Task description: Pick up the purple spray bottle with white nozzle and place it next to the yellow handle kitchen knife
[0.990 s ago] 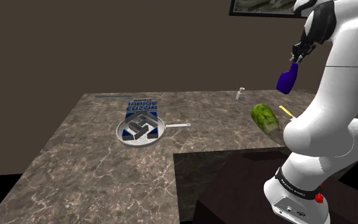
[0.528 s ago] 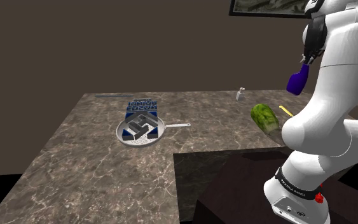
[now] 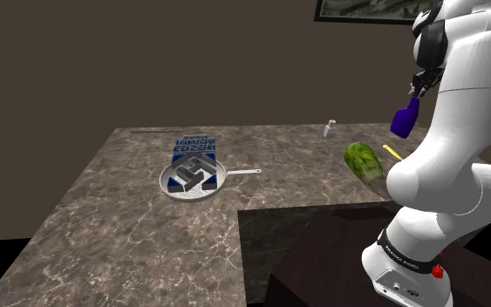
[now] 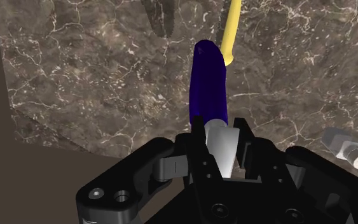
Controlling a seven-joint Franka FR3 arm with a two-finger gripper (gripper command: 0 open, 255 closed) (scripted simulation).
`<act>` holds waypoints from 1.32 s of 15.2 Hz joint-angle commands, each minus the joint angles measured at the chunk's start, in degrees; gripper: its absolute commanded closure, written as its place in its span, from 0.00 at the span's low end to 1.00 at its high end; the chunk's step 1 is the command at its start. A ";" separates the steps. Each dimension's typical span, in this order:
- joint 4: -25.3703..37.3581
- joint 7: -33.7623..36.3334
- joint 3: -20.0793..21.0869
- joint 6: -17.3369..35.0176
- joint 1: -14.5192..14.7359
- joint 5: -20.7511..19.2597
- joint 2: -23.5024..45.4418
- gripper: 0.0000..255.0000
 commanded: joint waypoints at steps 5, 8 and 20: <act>-4.06 -0.47 0.26 4.35 0.53 0.39 0.39 1.00; -5.92 -0.76 0.42 6.46 0.70 0.67 0.72 1.00; -6.89 -0.93 0.53 7.61 0.76 0.86 0.96 0.00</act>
